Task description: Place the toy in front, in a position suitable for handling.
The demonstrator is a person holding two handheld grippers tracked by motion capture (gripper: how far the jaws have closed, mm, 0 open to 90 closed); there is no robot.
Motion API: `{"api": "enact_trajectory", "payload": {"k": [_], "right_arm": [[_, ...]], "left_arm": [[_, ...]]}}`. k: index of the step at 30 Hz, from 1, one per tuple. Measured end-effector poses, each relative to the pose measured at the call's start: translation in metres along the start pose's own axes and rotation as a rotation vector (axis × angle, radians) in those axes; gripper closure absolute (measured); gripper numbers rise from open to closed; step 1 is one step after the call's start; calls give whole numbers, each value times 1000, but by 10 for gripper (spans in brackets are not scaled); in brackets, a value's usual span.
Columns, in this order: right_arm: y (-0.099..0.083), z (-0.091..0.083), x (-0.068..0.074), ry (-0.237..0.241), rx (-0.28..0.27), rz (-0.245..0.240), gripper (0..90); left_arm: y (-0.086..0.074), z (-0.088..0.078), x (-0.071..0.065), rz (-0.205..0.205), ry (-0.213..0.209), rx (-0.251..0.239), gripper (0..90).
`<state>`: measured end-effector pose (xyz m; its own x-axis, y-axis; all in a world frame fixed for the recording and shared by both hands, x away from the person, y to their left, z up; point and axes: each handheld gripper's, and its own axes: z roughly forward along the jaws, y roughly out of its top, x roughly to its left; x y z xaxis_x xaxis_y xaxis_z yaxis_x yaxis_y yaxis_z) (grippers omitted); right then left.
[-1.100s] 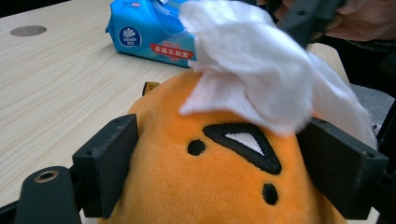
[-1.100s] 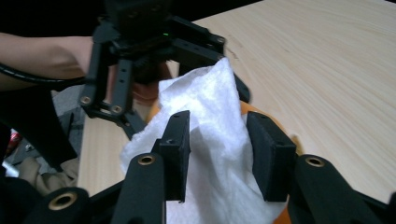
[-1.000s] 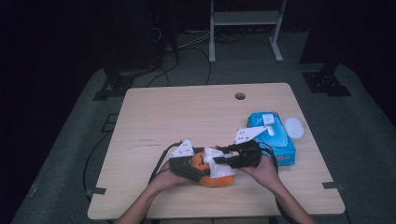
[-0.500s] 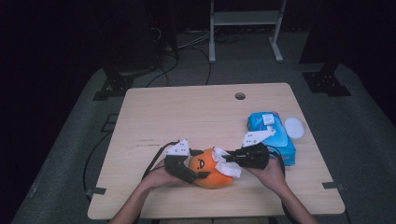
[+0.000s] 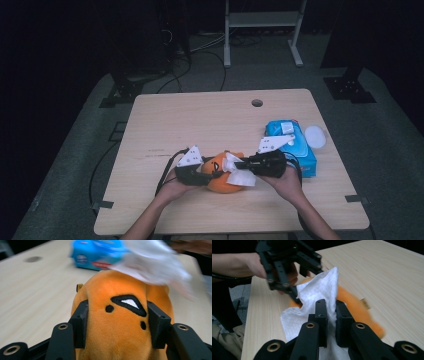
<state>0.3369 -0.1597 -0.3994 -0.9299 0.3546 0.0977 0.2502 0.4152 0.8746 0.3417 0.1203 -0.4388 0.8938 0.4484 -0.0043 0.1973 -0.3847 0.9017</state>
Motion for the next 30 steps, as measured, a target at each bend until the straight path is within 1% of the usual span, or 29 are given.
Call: {"api": "enact_trajectory", "payload": {"k": [1, 3, 4, 5, 7, 9, 11, 13, 15, 16, 17, 18, 20, 21, 22, 24, 25, 27, 29, 30], "right_arm": [[1, 3, 1, -3, 7, -6, 818], [-1, 10, 1, -18, 36, -22, 818], [-4, 12, 0, -33, 54, -31, 818], [-8, 13, -3, -46, 67, -33, 818], [-16, 11, -10, -49, 61, 1, 819], [-21, 5, -16, -83, 70, 15, 819], [-24, -1, -20, -116, 70, 33, 820], [-24, -3, -19, -114, 53, 42, 820], [-19, 1, -14, -94, 34, 28, 819], [-15, 5, -10, -77, 26, 8, 818], [-12, 7, -7, -73, 24, -7, 818], [-9, 11, -4, -71, 25, -25, 817], [-7, 14, -1, -79, 31, -45, 817], [-7, 13, -2, -82, 33, -44, 818], [-9, 12, -4, -85, 32, -34, 818], [-16, 9, -10, -112, 42, -22, 818], [-21, 7, -13, -118, 47, -2, 818], [-30, 4, -18, -123, 49, 38, 818], [-34, 2, -20, -124, 52, 54, 818], [-34, 1, -19, -123, 51, 58, 818]], "left_arm": [[-2, 0, 5, -38, 12, -5, 446], [-6, -2, 14, -120, -17, -15, 427], [-9, -3, 17, -139, -29, -13, 415], [-11, -3, 19, -148, -40, -14, 400], [-12, -3, 20, -148, -51, -12, 386], [-12, -2, 21, -160, -69, -8, 378], [-13, -1, 23, -161, -87, -8, 376], [-14, 0, 22, -160, -89, -11, 377], [-14, 5, 17, -145, -101, -16, 378], [-13, 7, 15, -143, -100, -15, 379], [-13, 8, 13, -137, -100, -14, 379], [-13, 9, 12, -133, -99, -14, 378], [-13, 9, 11, -131, -101, -15, 379], [-14, 8, 12, -132, -107, -18, 380], [-14, 8, 12, -131, -112, -16, 379], [-13, 6, 13, -111, -116, -1, 379], [-13, 6, 13, -100, -120, 4, 378], [-14, 5, 15, -88, -127, 10, 377], [-15, 4, 17, -76, -129, 13, 376], [-15, 4, 17, -76, -129, 12, 376]]}}
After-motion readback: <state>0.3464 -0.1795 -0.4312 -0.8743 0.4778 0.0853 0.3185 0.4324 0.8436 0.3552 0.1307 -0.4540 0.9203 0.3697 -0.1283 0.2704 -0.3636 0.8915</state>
